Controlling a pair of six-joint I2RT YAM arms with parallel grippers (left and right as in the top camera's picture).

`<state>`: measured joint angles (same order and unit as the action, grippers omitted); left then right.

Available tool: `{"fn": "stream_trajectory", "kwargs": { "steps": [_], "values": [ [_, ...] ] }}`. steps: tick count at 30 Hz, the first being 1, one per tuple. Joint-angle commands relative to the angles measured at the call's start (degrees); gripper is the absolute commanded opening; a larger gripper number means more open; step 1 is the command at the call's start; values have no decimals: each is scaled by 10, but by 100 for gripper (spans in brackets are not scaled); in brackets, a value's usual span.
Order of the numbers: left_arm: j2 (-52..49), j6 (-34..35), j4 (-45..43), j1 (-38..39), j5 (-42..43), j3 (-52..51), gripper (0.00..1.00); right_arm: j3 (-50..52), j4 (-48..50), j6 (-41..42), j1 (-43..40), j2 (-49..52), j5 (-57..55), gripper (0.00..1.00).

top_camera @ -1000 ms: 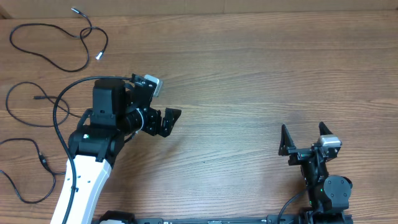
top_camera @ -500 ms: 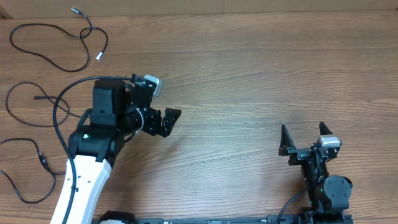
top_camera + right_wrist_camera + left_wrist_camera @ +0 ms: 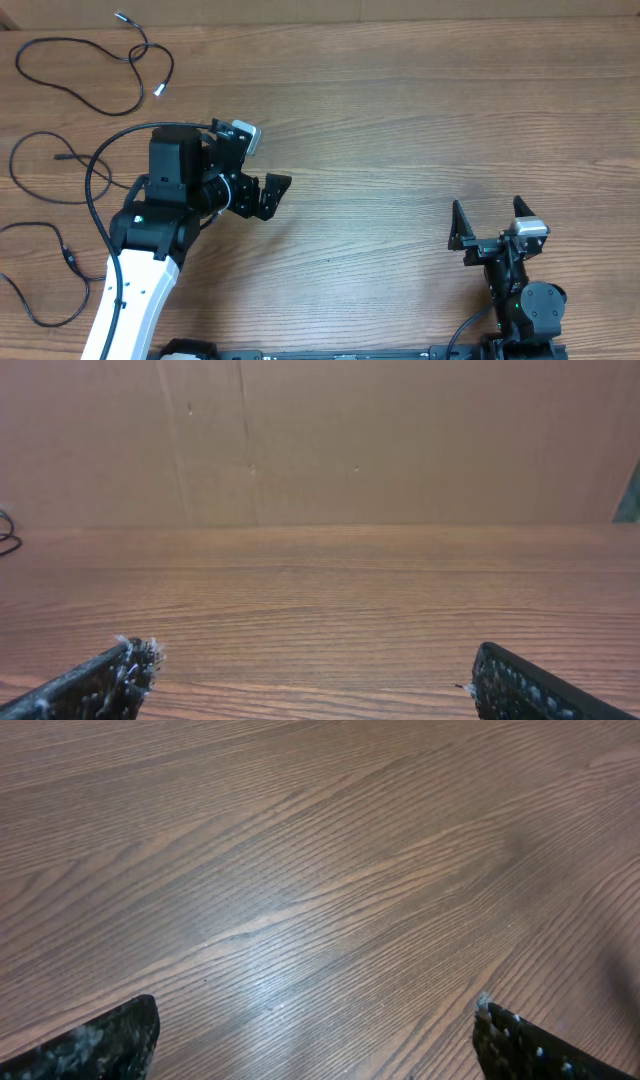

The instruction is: Untangle cables

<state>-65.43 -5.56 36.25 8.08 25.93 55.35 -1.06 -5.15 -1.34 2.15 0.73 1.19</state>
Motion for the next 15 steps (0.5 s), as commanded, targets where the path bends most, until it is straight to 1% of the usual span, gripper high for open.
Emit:
{"fn": "stream_trajectory", "kwargs": {
  "steps": [1, 15],
  "values": [
    [2, 0, 0, 1, 5, 10, 99, 6, 3, -2, -4, -6, -5, 100],
    [0, 0, 9, 0, 5, 10, 100, 6, 3, -2, -4, -6, -5, 100]
  ]
}}
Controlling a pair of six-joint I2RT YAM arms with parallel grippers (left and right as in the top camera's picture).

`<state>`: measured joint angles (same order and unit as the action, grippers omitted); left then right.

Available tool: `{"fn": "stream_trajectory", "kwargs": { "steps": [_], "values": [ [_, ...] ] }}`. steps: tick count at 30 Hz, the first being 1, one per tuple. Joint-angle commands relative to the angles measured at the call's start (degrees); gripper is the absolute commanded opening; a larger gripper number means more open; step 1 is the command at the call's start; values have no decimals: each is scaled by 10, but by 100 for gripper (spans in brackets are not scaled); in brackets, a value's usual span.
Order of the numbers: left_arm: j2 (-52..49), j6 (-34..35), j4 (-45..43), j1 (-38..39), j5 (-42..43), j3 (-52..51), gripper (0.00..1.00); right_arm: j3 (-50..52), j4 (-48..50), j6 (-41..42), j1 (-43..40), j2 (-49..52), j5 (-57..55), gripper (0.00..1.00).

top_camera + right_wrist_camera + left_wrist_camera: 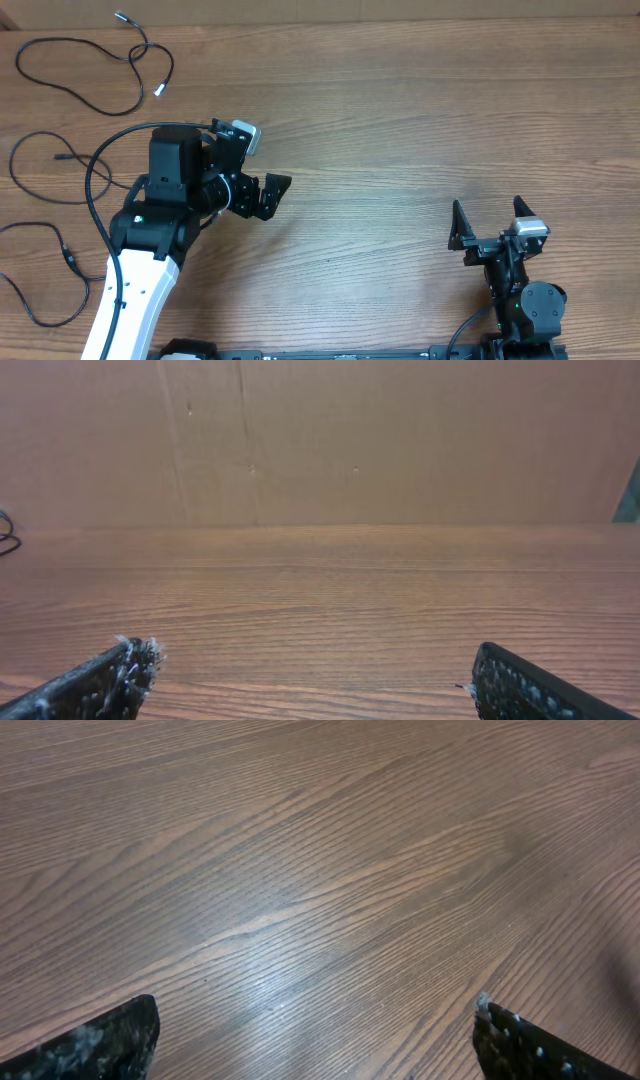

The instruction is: Untangle cables

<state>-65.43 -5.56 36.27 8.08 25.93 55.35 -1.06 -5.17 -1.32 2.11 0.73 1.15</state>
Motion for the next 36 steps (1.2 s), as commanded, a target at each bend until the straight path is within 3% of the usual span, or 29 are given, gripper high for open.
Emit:
{"fn": "stream_trajectory", "kwargs": {
  "steps": [1, 6, 14, 21, 36],
  "values": [
    [12, -2, 29, -2, -10, 10, 99, 6, 3, -2, -4, -6, -5, 100],
    [71, -3, 71, -2, -58, -23, 100, 6, 3, -2, -4, -6, -5, 100],
    [263, -7, 30, -2, -81, -228, 99, 6, 3, -2, -4, -6, -5, 100],
    [392, -16, 17, -2, -85, -318, 100, 6, 3, -2, -4, -6, -5, 100],
    [539, -21, -237, -8, -94, -491, 100, 6, 3, -2, -4, -6, -5, 100]
  ]
}}
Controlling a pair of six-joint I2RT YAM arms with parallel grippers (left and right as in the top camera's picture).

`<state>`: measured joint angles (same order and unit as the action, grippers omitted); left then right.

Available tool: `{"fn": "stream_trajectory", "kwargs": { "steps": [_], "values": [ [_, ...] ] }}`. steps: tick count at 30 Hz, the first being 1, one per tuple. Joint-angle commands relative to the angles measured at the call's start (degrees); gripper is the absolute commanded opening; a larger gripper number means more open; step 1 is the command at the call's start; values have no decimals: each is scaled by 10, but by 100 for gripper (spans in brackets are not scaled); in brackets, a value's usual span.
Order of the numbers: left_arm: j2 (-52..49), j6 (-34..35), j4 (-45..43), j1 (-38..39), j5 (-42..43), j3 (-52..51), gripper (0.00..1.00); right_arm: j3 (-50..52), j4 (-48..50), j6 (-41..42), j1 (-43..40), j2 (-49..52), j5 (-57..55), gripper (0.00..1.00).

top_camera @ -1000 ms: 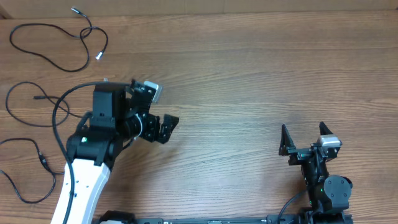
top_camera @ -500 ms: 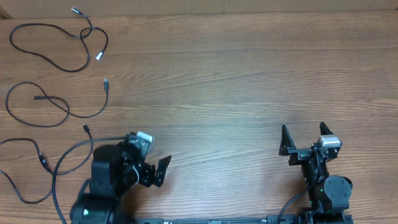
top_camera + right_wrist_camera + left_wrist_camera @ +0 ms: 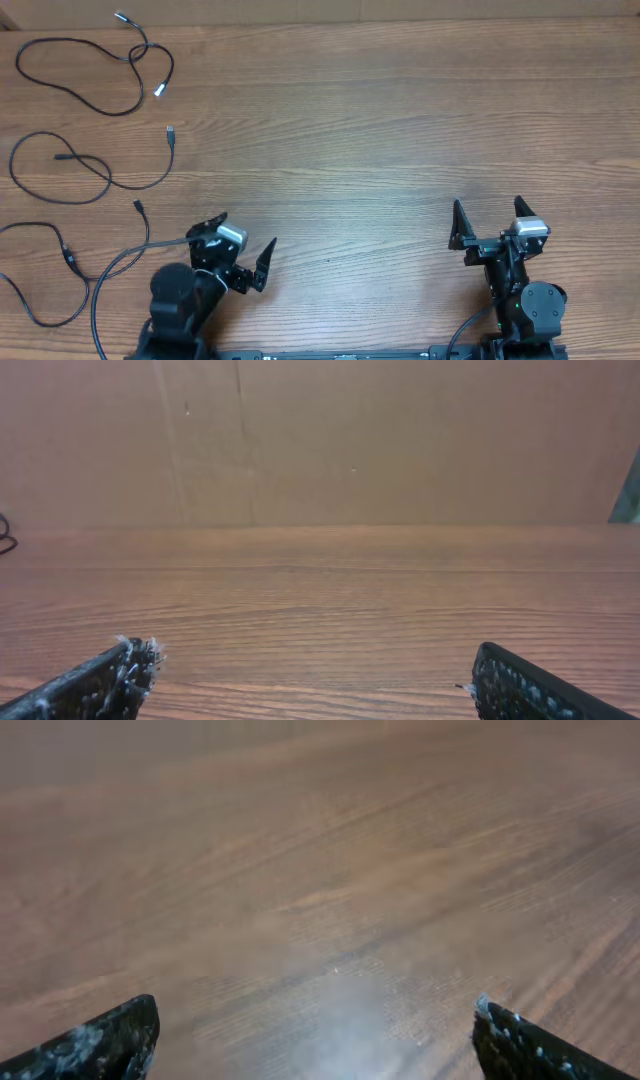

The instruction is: Untangle cables

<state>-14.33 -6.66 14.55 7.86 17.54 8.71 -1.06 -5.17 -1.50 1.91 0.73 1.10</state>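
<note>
Three black cables lie apart at the table's left in the overhead view: a looped one with a silver plug [image 3: 160, 91] at the back, a second one [image 3: 170, 150] in the middle, and a third with an inline connector [image 3: 70, 257] at the front left. My left gripper [image 3: 245, 235] sits near the front edge, right of the cables, open and empty; its wrist view shows only blurred wood between the fingertips [image 3: 520, 1040]. Far from the cables, my right gripper [image 3: 487, 208] is at the front right, open over bare wood [image 3: 315, 680].
A short black cable end [image 3: 138, 206] lies just left of the left gripper, beside the arm's own lead [image 3: 120, 262]. The wooden table [image 3: 400, 120] stretches between the arms. A cardboard wall [image 3: 400, 430] stands behind the table.
My left arm has drawn back from the middle-left of the table to the front edge, still open. The middle cable's plug and a short cable end are now uncovered. The right arm is unchanged.
At both earlier moments my left arm reached out over the table right of the cables, open and holding nothing, and nothing moved. Now it sits back at the front edge. The right gripper stayed open at the front right throughout.
</note>
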Motion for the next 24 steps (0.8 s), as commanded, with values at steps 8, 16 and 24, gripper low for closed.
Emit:
{"fn": "stream_trajectory", "kwargs": {
  "steps": [8, 16, 24],
  "values": [
    [98, 84, -109, -43, -59, -82, 100, 6, 3, -1, -2, -6, -4, 100],
    [141, 118, -103, -50, -154, -84, 99, 6, 3, -1, -2, -6, -4, 100],
    [141, 110, -105, -49, -230, -85, 100, 6, 3, -1, -2, -6, -4, 100]
  ]
}}
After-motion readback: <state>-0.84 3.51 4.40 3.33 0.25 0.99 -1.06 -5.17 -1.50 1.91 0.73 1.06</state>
